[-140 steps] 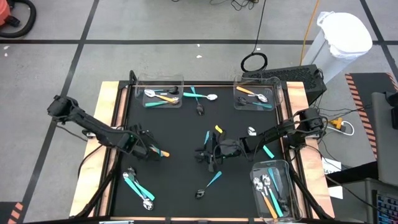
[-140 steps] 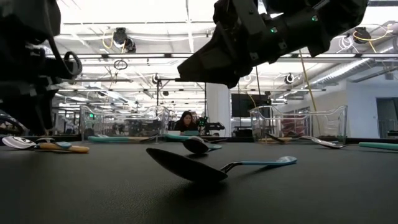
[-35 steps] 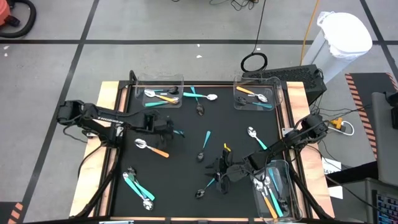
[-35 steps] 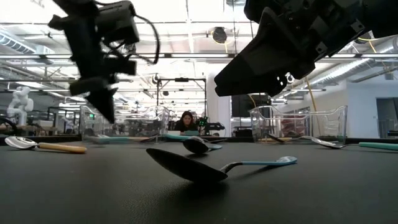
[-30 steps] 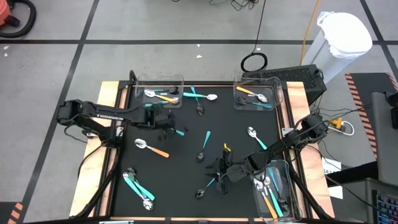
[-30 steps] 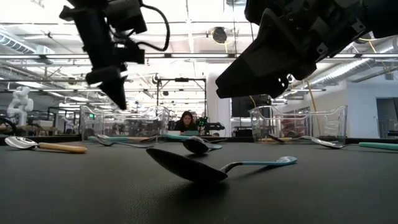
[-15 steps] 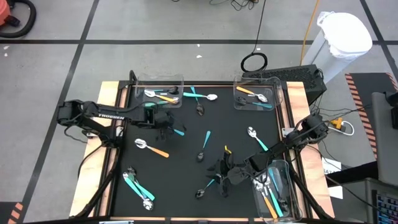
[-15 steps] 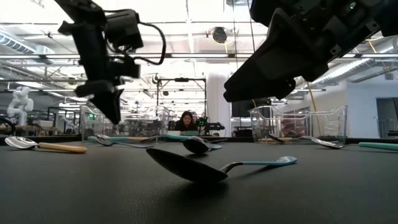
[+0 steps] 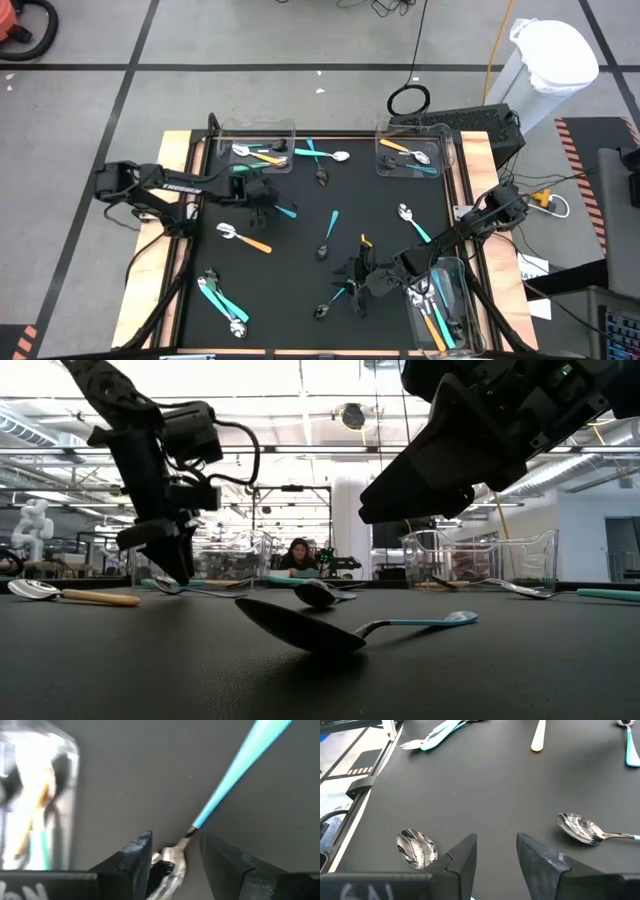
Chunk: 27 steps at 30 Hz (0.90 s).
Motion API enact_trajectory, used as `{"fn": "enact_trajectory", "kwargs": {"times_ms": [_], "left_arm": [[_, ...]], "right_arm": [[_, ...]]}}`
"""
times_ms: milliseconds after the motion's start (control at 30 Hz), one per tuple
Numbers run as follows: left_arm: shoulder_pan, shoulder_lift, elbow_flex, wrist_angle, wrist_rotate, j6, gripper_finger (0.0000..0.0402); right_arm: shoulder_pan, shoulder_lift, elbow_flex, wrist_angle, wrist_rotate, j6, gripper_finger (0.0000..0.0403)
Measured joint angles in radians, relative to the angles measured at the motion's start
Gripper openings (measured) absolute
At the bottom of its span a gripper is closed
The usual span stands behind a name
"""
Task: Sort silverware by color (type)
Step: Put the blue spoon into the top left transparent bin
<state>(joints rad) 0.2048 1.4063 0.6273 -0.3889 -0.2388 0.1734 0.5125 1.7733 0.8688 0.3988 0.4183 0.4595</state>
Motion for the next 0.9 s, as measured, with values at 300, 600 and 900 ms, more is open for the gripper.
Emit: {"fn": "enact_trajectory", "kwargs": {"times_ms": [300,600,900], "left_arm": [[0.018,0.128,0.009,0.09,0.097,0.053,0.0167],[0.024,0.142,0.013,0.087,0.111,0.049,0.0056],[0.027,0.145,0.077,0.018,0.087,0.015,0.0013]], "right_arm": [[0.0,0.0,0.0,0.0,0.0,0.0,0.0134],[-0.002,0.0,0.0,-0.01,0.0,0.0,0.0134],[-0.002,0.0,0.0,-0.01,0.0,0.008,0.0134]]}}
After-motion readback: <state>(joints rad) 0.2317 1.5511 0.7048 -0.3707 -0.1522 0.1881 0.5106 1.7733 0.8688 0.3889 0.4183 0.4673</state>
